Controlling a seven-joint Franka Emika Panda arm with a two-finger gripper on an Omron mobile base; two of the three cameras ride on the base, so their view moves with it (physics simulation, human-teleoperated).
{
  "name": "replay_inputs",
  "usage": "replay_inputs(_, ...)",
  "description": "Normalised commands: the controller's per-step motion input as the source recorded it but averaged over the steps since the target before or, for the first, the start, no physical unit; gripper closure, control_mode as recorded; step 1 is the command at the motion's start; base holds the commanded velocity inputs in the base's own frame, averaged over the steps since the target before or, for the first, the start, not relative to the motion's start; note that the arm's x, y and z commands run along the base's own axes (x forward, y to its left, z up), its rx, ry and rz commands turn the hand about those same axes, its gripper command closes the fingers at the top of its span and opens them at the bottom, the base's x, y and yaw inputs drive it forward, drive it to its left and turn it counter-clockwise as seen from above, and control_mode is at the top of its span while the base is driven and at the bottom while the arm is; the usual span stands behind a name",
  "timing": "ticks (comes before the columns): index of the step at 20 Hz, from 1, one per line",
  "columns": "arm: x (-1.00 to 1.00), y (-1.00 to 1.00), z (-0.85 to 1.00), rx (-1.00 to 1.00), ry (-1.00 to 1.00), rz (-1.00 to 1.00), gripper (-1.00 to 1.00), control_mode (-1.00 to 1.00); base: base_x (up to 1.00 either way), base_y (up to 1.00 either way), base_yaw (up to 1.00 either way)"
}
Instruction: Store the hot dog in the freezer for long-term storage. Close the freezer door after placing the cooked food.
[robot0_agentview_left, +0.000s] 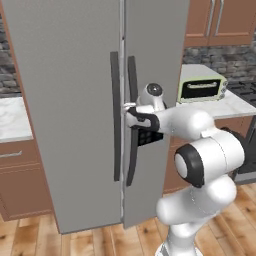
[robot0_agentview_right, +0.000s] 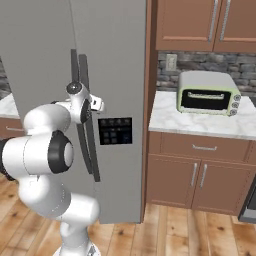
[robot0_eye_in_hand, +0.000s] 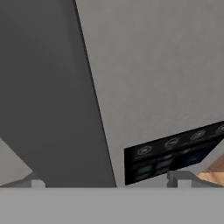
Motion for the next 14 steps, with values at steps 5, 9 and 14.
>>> replay_inputs(5,0.50,0.02,0.00,0.00,0.14,-0.12,-1.00,-1.00,0.00,0.00,0.00)
replay_inputs(9,0.23,0.00,0.00,0.00,0.07,-0.07,-1.00,-1.00,0.00,0.00,0.00)
replay_inputs(14,0.19,0.00,0.00,0.00,-0.02,-0.04,-1.00,-1.00,0.00,0.00,0.00)
